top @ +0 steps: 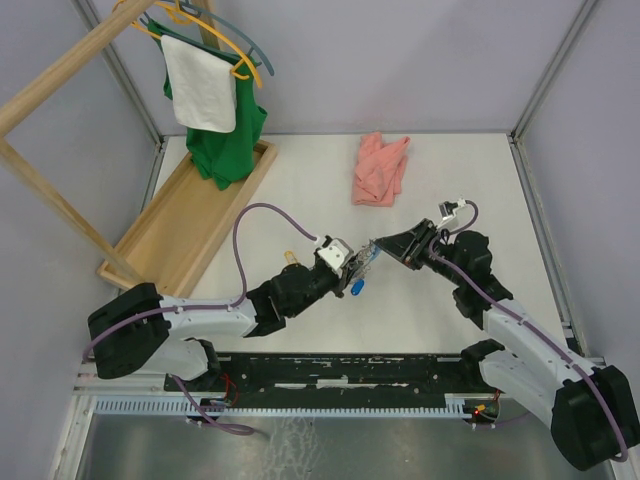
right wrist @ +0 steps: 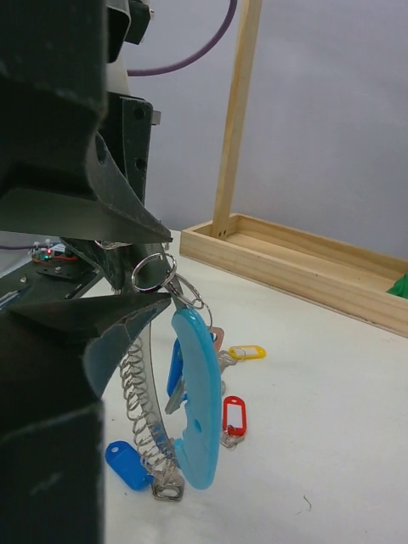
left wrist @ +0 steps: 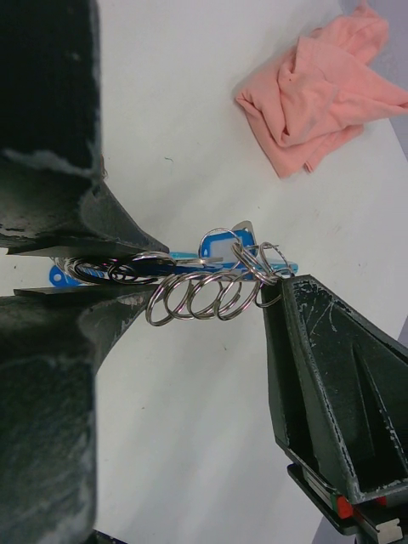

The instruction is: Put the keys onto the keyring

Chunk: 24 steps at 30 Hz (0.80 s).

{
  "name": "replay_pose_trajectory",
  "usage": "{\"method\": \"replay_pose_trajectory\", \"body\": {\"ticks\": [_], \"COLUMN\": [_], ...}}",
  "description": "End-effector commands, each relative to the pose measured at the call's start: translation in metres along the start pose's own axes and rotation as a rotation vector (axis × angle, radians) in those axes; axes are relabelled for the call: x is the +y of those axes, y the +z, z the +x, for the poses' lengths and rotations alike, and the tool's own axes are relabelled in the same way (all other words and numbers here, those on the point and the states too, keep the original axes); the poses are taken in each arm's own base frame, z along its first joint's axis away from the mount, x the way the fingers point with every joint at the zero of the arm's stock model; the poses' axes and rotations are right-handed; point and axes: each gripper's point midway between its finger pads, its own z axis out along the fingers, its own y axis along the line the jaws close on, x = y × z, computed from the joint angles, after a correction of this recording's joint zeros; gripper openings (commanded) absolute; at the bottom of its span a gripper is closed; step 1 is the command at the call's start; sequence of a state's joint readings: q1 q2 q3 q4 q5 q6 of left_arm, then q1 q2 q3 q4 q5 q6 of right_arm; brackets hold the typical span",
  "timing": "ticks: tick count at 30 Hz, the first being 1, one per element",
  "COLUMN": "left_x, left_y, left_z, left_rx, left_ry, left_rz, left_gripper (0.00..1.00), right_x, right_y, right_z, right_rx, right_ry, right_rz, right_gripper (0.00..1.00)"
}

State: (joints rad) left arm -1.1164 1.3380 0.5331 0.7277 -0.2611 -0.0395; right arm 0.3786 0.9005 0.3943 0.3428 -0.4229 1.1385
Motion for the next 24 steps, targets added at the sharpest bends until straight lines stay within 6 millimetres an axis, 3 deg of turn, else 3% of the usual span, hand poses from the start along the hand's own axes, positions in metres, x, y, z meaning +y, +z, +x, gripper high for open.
{"method": "replay_pose_trajectory", "body": {"ticks": [1,18,24], "left_x": [0.0,0.002,0.0], "left_y": [0.005,0.003,0.003], "left_z": [-0.032,-0.02,-0.013], "left_rx": [-0.122,-0.108,-0.103], "left_ry": [-0.076,-0.061,-0.028], "left_rz": [-0.015,-0.018,0.0], "left_gripper": [0.03,0.03,0.03], "right_x": [0.022,0.026,0.024], "right_y": [-0.002,-0.01,-0.013], "right_z": [-0.005,-0.007,-0.006], "right_rx": [-0.011,-0.016,0.023], "right_ry": [-0.019,-0.083,-0.166], "right_rz": [-0.094,-0.072,-0.019], "right_gripper": [0.35,0.16,0.02]}}
